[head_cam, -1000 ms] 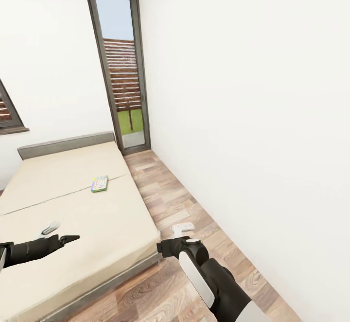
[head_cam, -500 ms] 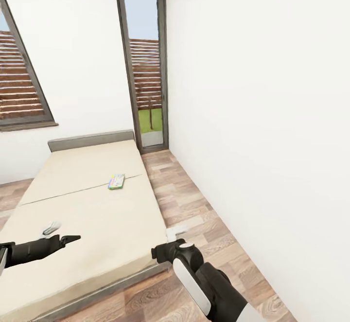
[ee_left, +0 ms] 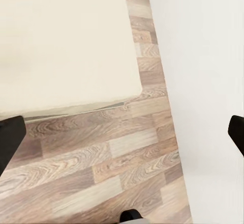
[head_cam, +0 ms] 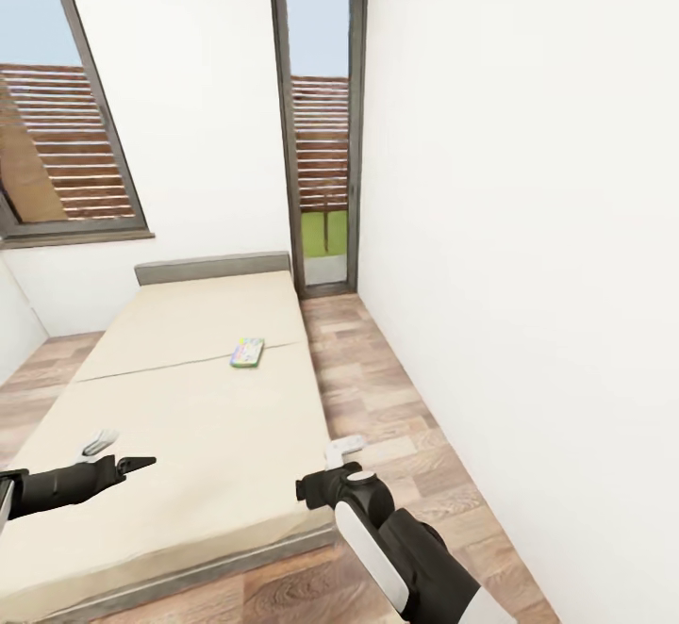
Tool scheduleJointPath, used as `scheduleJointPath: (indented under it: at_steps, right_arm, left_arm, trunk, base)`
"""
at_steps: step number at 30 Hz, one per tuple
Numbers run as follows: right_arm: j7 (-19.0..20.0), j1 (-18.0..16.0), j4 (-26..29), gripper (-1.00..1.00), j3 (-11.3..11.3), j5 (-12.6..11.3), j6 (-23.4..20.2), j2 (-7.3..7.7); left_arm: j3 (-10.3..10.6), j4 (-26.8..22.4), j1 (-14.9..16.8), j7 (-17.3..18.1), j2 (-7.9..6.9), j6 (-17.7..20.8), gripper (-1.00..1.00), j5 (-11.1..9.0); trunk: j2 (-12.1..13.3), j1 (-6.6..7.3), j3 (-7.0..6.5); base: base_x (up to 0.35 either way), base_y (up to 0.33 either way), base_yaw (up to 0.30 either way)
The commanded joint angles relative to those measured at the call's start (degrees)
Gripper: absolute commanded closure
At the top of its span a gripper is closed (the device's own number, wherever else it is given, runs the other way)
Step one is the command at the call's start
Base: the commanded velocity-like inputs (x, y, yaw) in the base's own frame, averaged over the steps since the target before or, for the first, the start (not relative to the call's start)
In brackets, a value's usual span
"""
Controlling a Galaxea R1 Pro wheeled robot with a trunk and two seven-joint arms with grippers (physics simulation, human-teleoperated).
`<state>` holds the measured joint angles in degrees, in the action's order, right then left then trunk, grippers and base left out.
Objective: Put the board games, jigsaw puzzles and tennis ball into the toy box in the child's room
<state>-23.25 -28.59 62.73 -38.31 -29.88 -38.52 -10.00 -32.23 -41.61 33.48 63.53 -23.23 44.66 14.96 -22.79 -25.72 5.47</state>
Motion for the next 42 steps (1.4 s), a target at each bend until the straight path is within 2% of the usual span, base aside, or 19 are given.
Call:
scheduleJointPath:
  at_steps: [1,9,16,28,42]
  right_arm:
    - [-0.6,-0.1,0.1,-1.0,0.0,-0.6,-0.1,0.0]
    - [-0.6,-0.1,0.0,-1.0,0.1,-0.6,-0.1,0.0]
    - [-0.6,-0.1,-0.1,-1.0,0.1,-0.6,-0.1,0.0]
    - [-0.6,-0.1,-0.1,-1.0,0.1,-0.6,-0.1,0.0]
    - [-0.6,-0.1,-0.1,-1.0,0.0,-0.5,-0.1,0.0]
  left_arm:
    - [-0.3,0.0,0.1,0.5,0.04,0.4,-1.0,0.6]
    - [-0.3,0.0,0.1,0.5,-0.09,0.4,-1.0,0.6]
    - [-0.3,0.0,0.1,0.5,-0.17,0.5,-1.0,0.6]
    - [-0.2,0.0,0.1,0.6,-0.15,0.5,-1.0,0.6]
    - [-0.3,0.0,0.1,0.6,-0.16,0.5,-1.0,0.6]
  trunk:
    - [-0.1,-0.06,0.13]
    - [-0.1,-0.06,0.13]
    - [-0.1,-0.06,0.13]
    - [-0.1,-0.06,0.13]
    - [-0.1,-0.06,0.13]
  base:
    - [0.183,-0.199,0.076]
    - [0.132,-0.232,0.159]
    - [0.086,-0.215,0.282]
    - [0.016,-0.044,0.292]
    - [0.15,-0.233,0.293]
